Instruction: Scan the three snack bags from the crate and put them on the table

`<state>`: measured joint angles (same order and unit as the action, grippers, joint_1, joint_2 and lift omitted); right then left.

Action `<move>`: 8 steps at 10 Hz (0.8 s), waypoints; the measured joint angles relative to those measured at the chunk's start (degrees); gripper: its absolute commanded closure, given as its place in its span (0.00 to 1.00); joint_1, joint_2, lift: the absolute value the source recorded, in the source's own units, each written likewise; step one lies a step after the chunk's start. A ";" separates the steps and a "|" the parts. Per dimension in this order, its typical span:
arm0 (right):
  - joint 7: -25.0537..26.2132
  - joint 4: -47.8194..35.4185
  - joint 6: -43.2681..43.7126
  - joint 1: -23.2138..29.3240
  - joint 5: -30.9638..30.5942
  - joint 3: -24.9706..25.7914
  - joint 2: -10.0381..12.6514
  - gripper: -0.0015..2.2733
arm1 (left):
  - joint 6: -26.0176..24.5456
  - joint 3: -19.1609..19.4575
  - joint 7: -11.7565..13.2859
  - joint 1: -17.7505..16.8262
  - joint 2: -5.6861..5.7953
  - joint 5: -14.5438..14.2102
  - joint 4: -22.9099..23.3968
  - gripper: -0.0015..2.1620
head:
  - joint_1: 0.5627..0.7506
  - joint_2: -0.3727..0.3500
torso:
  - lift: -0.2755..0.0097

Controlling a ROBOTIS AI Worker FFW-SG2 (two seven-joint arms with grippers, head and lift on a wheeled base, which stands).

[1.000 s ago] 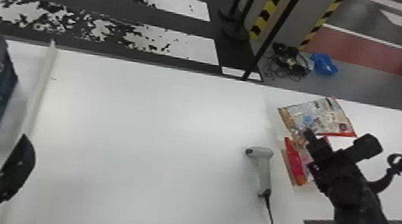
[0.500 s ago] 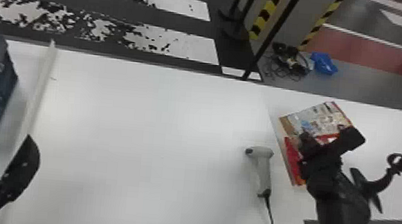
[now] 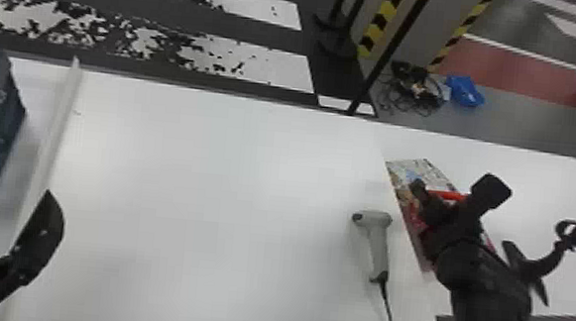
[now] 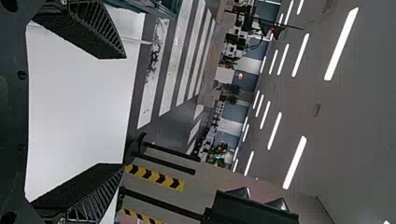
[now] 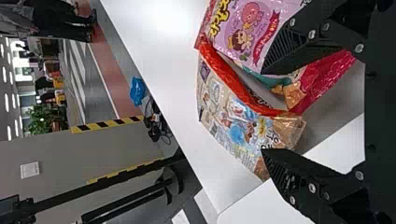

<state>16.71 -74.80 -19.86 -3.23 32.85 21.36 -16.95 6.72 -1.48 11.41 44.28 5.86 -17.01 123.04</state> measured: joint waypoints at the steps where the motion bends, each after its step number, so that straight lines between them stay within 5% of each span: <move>1: 0.09 -6.23 -0.50 3.55 1.31 0.11 0.24 0.03 | -0.10 -0.21 -0.34 0.00 -0.08 0.29 0.15 0.02 | 0.70 0.03 | 0.64; 3: -0.50 -20.89 -5.71 11.76 4.19 0.64 0.62 0.03 | -0.70 -1.30 -1.73 -0.47 -0.19 1.37 0.36 0.02 | 0.70 0.03 | 0.64; 5: -6.64 -36.75 -15.25 20.98 5.95 1.07 1.87 0.02 | -3.13 -2.84 -3.49 -1.10 -0.25 2.60 0.85 0.02 | 0.70 0.03 | 0.64; 6: -9.01 -46.12 -16.66 26.35 3.44 -0.32 3.80 0.02 | -4.05 -3.28 -3.51 -1.38 -0.31 2.74 1.27 0.02 | 0.70 0.03 | 0.64; 8: -13.70 -58.36 -15.35 35.03 -0.43 -5.74 8.63 0.02 | -5.23 -4.00 -3.59 -1.70 -0.39 2.89 2.15 0.02 | 0.70 0.19 | 0.64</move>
<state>3.01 -133.16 -35.22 31.80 32.41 15.62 -8.31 1.49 -5.48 7.82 42.58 5.47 -14.11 125.19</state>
